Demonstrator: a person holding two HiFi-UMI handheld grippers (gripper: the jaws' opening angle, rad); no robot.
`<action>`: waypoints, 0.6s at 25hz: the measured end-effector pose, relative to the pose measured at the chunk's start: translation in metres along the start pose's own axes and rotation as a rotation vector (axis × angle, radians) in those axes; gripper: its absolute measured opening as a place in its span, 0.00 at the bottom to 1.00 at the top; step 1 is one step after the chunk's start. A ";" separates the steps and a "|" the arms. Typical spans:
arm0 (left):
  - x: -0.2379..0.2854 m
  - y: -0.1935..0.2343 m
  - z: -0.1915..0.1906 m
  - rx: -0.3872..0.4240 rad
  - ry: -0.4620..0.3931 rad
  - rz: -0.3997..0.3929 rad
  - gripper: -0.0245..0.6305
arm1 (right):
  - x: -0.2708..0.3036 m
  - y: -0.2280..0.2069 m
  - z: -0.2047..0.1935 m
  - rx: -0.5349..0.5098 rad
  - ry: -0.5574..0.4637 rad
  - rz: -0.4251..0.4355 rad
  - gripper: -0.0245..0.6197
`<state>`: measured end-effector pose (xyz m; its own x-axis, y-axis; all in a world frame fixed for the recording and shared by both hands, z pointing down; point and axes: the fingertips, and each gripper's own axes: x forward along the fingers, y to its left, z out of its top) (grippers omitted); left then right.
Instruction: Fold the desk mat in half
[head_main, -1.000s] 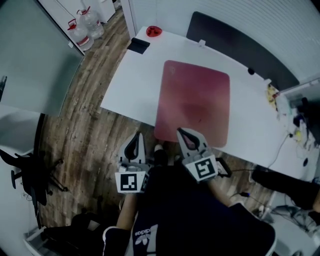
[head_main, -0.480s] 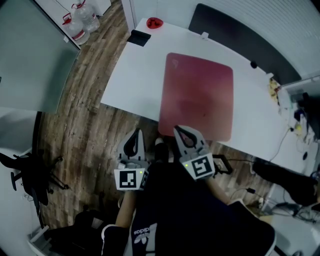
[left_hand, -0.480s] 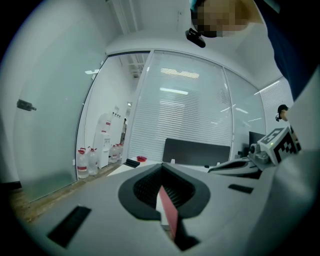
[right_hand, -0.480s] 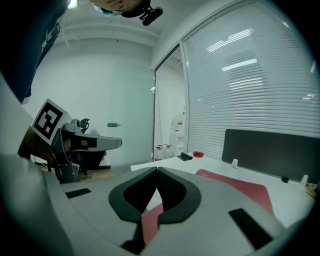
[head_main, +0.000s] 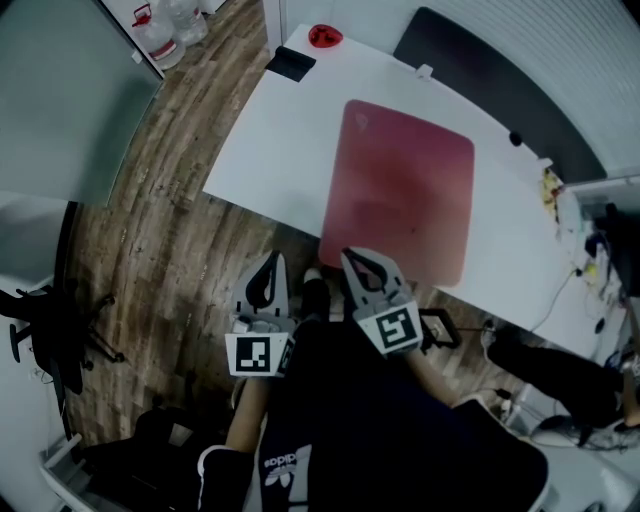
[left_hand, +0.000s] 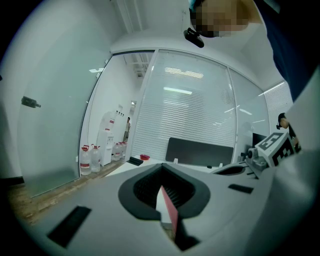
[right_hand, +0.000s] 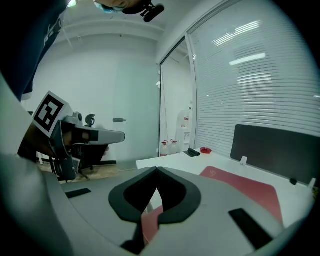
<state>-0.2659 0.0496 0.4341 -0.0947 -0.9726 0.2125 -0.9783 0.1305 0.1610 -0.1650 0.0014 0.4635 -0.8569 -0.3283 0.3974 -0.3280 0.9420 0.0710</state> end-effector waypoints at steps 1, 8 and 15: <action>0.000 0.000 -0.001 0.004 0.006 0.002 0.04 | 0.001 0.000 0.001 0.000 -0.001 0.004 0.04; 0.004 -0.004 0.002 -0.034 -0.014 0.017 0.04 | 0.004 0.001 0.001 -0.020 -0.007 0.029 0.04; 0.002 -0.005 0.000 -0.037 -0.008 0.030 0.04 | 0.010 0.008 -0.012 -0.058 0.048 0.050 0.06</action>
<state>-0.2607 0.0472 0.4340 -0.1251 -0.9696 0.2104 -0.9676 0.1661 0.1903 -0.1720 0.0066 0.4791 -0.8512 -0.2784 0.4448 -0.2607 0.9600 0.1020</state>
